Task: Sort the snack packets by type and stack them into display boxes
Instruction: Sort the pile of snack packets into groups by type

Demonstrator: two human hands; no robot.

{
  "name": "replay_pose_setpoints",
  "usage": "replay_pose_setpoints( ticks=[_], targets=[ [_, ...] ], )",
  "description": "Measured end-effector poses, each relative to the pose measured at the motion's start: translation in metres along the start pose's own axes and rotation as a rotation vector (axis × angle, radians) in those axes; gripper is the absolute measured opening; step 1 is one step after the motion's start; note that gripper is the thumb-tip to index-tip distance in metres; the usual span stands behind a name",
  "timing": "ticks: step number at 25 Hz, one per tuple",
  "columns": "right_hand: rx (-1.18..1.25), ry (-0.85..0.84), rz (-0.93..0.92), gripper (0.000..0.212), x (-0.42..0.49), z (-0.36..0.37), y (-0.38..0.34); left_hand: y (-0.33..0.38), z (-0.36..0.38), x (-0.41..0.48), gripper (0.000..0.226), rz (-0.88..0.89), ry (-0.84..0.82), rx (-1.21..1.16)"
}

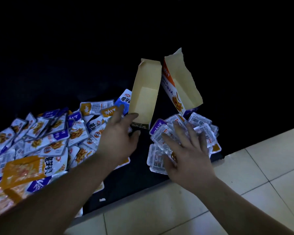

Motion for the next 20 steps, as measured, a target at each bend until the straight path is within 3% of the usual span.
replay_pose_setpoints(
  ticks=[3, 6, 9, 14, 20],
  targets=[
    [0.035, -0.236, 0.066, 0.071, 0.016, 0.028, 0.011, 0.008, 0.018, 0.023, 0.059, -0.062, -0.157, 0.017],
    [0.064, -0.275, 0.035, 0.066, 0.015, 0.032, 0.02, 0.014, 0.021, 0.036, 0.058, -0.034, -0.158, -0.005],
    [0.087, -0.188, -0.051, 0.062, 0.002, 0.023, 0.024, 0.022, 0.039, 0.041, 0.053, -0.041, -0.236, -0.112],
    [0.11, -0.039, -0.037, 0.059, -0.004, 0.012, 0.033, 0.05, 0.067, 0.023, 0.077, -0.091, -0.383, -0.386],
    [0.111, 0.174, -0.027, 0.043, 0.008, -0.017, 0.012, 0.008, 0.029, -0.014, 0.062, -0.195, -0.212, -0.247]
  ],
)
Point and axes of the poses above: each hand's wrist, its own x-axis towards the middle knuckle, its own z-axis out of the palm, y = z × x, the point moved 9 cm from there along x, towards the middle knuckle, and after that the axes turned 7 degrees about -z, right-handed, at the moved point
